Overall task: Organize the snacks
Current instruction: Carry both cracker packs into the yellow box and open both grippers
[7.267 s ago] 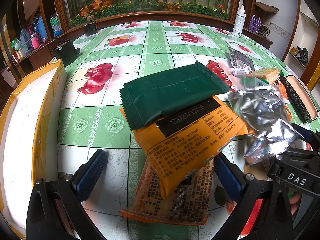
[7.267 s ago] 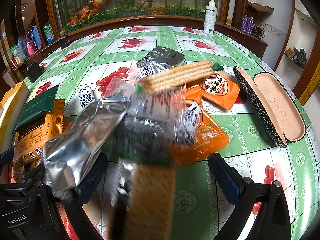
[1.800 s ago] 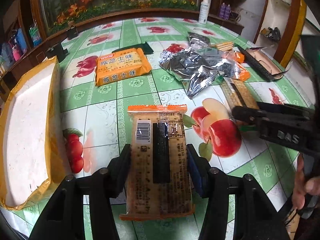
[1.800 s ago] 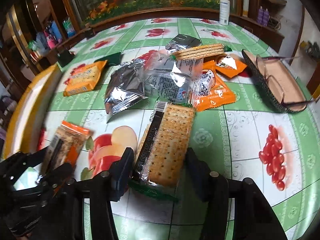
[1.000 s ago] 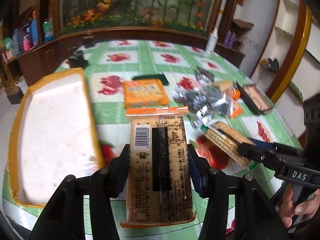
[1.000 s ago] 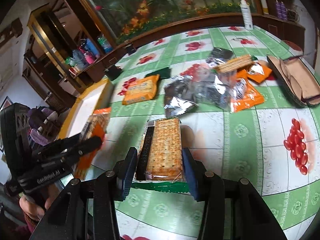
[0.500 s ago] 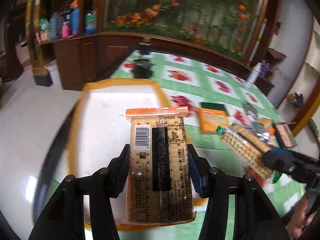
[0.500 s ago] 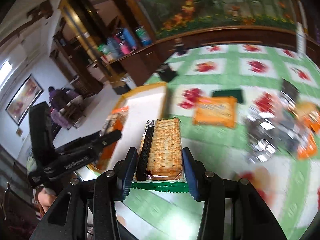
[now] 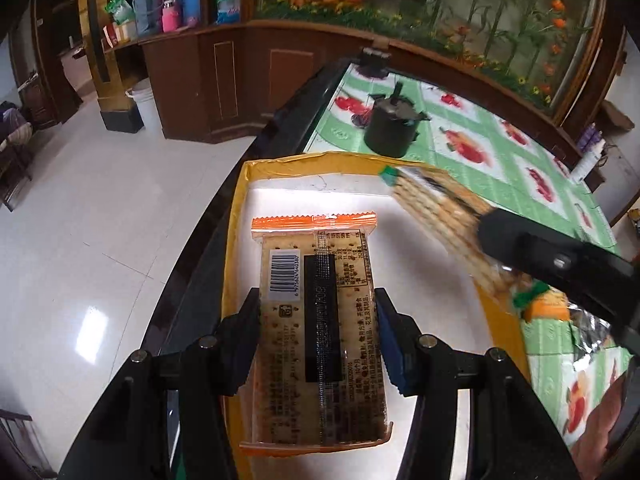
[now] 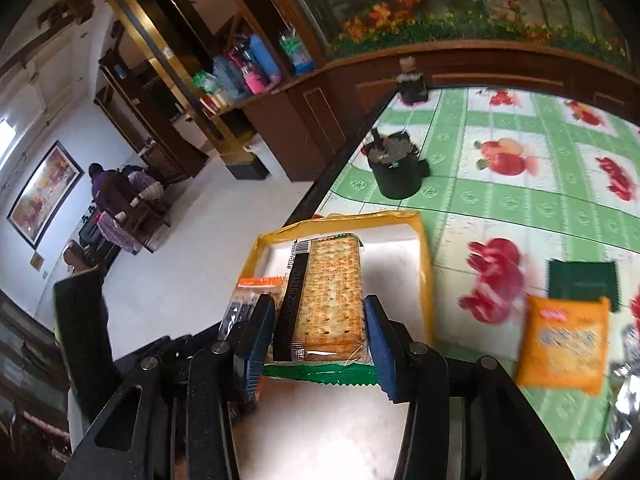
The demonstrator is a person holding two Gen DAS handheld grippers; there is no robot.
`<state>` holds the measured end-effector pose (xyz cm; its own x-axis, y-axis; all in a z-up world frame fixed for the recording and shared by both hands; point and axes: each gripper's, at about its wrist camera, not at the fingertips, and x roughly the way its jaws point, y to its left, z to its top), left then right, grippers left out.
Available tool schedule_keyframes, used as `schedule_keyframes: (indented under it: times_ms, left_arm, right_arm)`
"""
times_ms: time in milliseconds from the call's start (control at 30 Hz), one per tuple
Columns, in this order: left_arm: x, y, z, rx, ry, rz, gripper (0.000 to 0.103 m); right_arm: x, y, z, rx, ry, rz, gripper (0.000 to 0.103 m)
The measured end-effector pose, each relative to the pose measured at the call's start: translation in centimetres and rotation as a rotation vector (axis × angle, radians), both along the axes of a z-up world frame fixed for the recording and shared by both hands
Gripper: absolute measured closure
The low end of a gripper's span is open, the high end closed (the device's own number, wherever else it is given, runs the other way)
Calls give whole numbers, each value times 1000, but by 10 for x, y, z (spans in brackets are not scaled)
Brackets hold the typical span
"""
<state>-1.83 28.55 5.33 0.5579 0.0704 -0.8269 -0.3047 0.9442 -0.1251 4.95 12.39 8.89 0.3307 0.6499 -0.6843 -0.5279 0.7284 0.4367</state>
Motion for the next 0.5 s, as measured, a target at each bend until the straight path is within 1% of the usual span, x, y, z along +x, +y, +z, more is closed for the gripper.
schedule_keyframes:
  times_ms: [133, 333, 500]
  left_arm:
    - [11, 5, -7, -23, 15, -2, 50]
    - [18, -6, -14, -1, 28, -35, 50]
    - [20, -3, -20, -21, 55, -28, 50]
  right_arm:
    - [20, 21, -15, -33, 22, -24, 53]
    - [37, 29, -39, -70, 70, -39, 53]
    - [45, 28, -49, -51, 108, -47, 52]
